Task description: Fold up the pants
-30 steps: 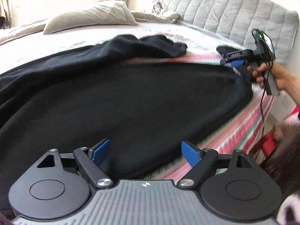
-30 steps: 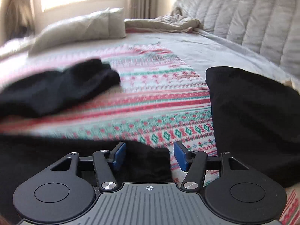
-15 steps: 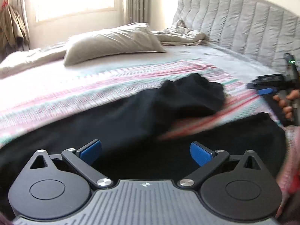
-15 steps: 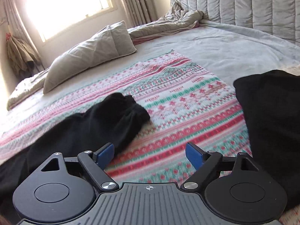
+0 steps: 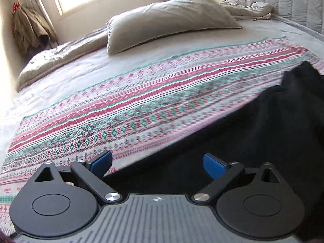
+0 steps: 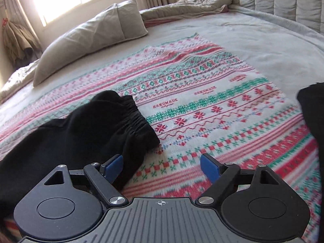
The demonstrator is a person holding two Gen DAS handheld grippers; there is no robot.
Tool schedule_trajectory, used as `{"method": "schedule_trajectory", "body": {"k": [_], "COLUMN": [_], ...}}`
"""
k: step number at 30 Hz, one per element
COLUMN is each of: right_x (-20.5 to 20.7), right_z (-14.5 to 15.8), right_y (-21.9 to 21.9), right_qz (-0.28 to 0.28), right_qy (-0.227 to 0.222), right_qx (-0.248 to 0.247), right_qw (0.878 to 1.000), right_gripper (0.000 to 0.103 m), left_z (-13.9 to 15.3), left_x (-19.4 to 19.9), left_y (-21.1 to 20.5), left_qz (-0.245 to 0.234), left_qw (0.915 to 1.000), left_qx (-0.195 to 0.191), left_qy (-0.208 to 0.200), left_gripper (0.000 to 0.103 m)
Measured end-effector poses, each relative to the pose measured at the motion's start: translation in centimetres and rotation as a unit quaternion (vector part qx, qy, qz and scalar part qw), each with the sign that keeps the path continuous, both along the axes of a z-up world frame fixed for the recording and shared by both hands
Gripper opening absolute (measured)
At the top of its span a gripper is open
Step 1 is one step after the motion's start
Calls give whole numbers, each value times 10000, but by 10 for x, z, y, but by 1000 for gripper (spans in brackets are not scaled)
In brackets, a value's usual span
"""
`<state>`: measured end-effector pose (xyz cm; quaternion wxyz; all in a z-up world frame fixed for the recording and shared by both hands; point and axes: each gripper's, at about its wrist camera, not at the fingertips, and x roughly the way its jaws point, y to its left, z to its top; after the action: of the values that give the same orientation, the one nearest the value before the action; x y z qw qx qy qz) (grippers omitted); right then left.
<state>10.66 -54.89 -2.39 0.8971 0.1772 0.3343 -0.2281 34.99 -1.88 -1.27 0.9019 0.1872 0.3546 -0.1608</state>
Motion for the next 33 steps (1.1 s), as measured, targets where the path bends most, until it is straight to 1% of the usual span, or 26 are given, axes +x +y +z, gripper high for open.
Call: {"method": "schedule_trajectory", "body": {"k": [2,3,4,5,6,7,8,10,12,13,14,15,17,18,19,21,23,25,26,27,28,29,30,31,32,33], "right_x": [8,11,15,18,21,24,27,31,33,33,33,32,30,29,26,21,16,12,13,16,21,28,34,38,37,36], "right_z": [-3,-4,-5,-7,-8,-8,-9,-8,-5,-4,-2,-1,5,8,12,19,27,29,28,24,18,9,1,-8,-10,-8], "right_y": [3,5,8,11,14,19,23,31,37,38,39,40,43,44,45,45,44,43,41,39,35,30,25,20,19,18], "right_qz": [56,62,84,124,163,225,298,474,497,522,525,511,433,383,334,260,205,163,139,121,122,150,166,182,189,200], "right_qy": [-25,-40,-45,-52,-39,6,48,94,176,187,175,165,108,70,6,-177,-404,-626,-662,-566,-397,-148,163,385,304,279], "right_qx": [-186,-262,-307,-367,-455,-590,-719,-884,-1067,-1114,-1157,-1204,-1390,-1504,-1642,-1876,-2089,-2163,-2190,-2189,-2102,-1914,-1693,-1482,-1486,-1480], "right_qw": [9998,9996,9995,9992,9988,9980,9970,9949,9929,9922,9917,9913,9893,9879,9859,9817,9769,9742,9734,9740,9768,9813,9853,9880,9882,9884], "right_gripper": [85,85,84,81,77,68,55,41,34,30,29,28,26,25,25,25,25,25,25,25,25,27,30,34,42,50], "left_z": [-7,-10,-14,-17,-18,-18,-19,-16,-13,-12,-11,-11,-8,-4,2,11,15,13,10,4,-4,-12,-18,-19,-18,-17], "left_x": [16,25,31,34,35,38,39,40,40,37,33,29,24,22,21,23,24,27,32,39,48,54,57,54,52,50], "left_y": [3,4,4,5,7,8,8,6,1,-5,-12,-18,-24,-24,-19,-10,-8,-8,-8,-9,-14,-16,-18,-19,-20,-21], "left_qz": [24,3,-31,-65,-93,-129,-114,-115,-216,-278,-292,-257,-111,30,178,491,703,852,924,995,1004,1025,1032,1006,953,866], "left_qw": [9999,9998,9996,9993,9991,9985,9978,9962,9941,9946,9962,9974,9992,9999,9998,9973,9938,9907,9901,9906,9922,9931,9935,9941,9947,9955], "left_qx": [2,16,35,5,-89,-200,-237,-318,-401,-308,-97,70,166,114,-19,-391,-558,-652,-680,-678,-626,-558,-471,-406,-367,-365], "left_qy": [127,201,292,361,406,500,609,803,979,948,820,675,345,114,-53,-370,-661,-836,-804,-657,-395,-117,2,-69,-106,-111], "left_gripper": [95,91,90,88,83,81,77,61,24,13,1,1,1,1,1,1,1,1,1,1,1,2,4,4,7,14]}}
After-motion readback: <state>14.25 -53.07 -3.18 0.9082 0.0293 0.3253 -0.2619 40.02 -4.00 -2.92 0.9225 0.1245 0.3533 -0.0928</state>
